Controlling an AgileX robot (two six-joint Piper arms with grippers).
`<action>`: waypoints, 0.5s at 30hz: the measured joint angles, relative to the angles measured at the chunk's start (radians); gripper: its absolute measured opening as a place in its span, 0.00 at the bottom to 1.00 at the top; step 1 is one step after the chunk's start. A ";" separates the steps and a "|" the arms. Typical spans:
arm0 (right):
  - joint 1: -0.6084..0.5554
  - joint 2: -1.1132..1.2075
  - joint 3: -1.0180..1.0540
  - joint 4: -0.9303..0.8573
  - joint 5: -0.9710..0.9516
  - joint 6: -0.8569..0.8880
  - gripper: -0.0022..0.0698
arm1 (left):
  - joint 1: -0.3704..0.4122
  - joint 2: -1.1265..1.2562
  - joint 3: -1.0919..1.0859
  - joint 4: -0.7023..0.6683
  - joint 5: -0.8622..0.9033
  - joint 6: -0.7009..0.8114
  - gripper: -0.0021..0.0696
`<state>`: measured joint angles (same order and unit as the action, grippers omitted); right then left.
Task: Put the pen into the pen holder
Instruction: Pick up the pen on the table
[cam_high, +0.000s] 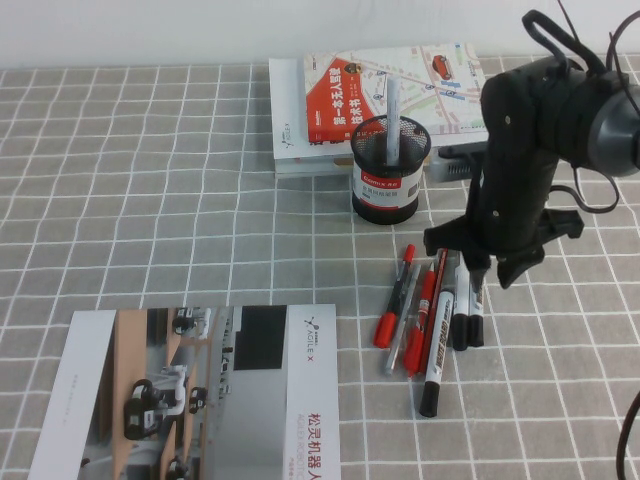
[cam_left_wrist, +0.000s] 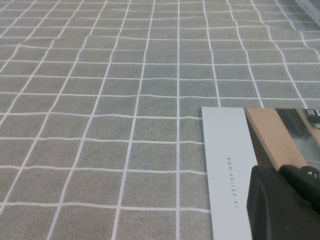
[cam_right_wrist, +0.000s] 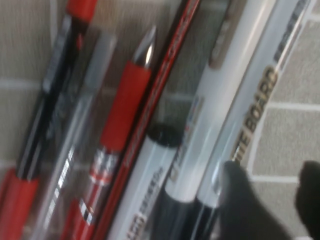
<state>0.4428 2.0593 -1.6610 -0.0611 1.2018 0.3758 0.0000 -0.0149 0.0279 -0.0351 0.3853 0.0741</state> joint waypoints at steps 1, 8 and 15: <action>0.000 0.000 0.000 0.000 -0.009 0.019 0.35 | 0.000 0.000 0.000 0.000 0.000 0.000 0.02; 0.000 0.000 -0.004 -0.037 -0.055 0.111 0.43 | 0.000 0.000 0.000 0.000 0.000 0.000 0.02; 0.000 0.001 -0.004 -0.075 -0.080 0.116 0.35 | 0.000 0.000 0.000 0.000 0.000 0.000 0.02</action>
<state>0.4428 2.0607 -1.6652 -0.1364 1.1217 0.4920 0.0000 -0.0149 0.0279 -0.0351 0.3853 0.0741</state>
